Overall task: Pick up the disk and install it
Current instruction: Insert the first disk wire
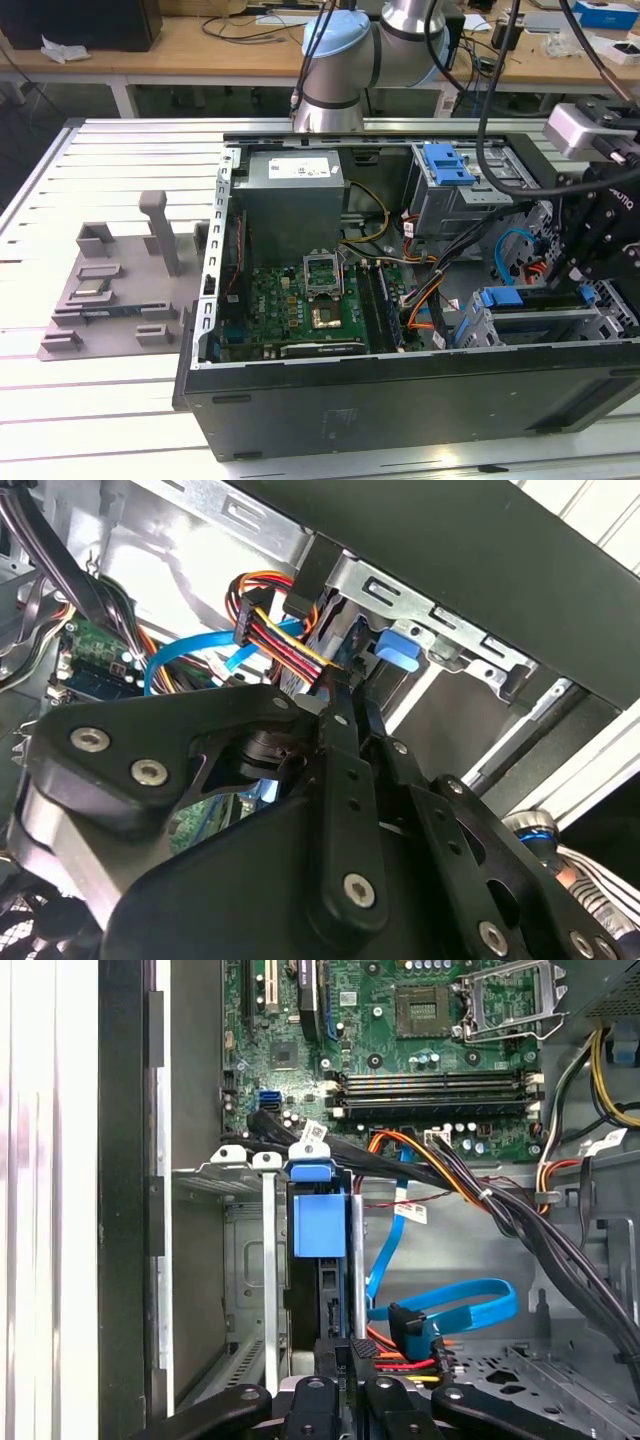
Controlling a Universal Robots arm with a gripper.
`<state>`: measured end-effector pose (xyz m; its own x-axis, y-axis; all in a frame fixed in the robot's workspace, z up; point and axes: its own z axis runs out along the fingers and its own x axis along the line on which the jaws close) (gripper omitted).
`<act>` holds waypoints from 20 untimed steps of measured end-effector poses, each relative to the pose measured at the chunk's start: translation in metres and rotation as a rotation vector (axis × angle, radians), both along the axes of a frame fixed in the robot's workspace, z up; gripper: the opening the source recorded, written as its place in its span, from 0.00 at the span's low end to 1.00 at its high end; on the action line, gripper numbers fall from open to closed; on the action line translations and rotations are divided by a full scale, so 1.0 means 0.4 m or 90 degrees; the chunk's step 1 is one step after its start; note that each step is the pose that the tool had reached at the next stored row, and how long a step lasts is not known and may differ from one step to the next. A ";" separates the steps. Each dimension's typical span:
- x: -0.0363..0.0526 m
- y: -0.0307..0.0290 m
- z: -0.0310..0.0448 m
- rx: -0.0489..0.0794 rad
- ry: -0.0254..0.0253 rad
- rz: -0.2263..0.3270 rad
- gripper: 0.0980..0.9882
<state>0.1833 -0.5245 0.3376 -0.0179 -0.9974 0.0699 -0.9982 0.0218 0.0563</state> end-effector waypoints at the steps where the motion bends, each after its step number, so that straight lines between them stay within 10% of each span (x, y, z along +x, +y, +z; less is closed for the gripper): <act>1: 0.000 0.000 -0.001 0.000 0.0000 0.000 0.08; 13: 0.000 0.000 -0.003 0.000 0.0000 0.000 0.16; 20: 0.000 0.001 0.068 0.000 -0.0002 0.000 0.07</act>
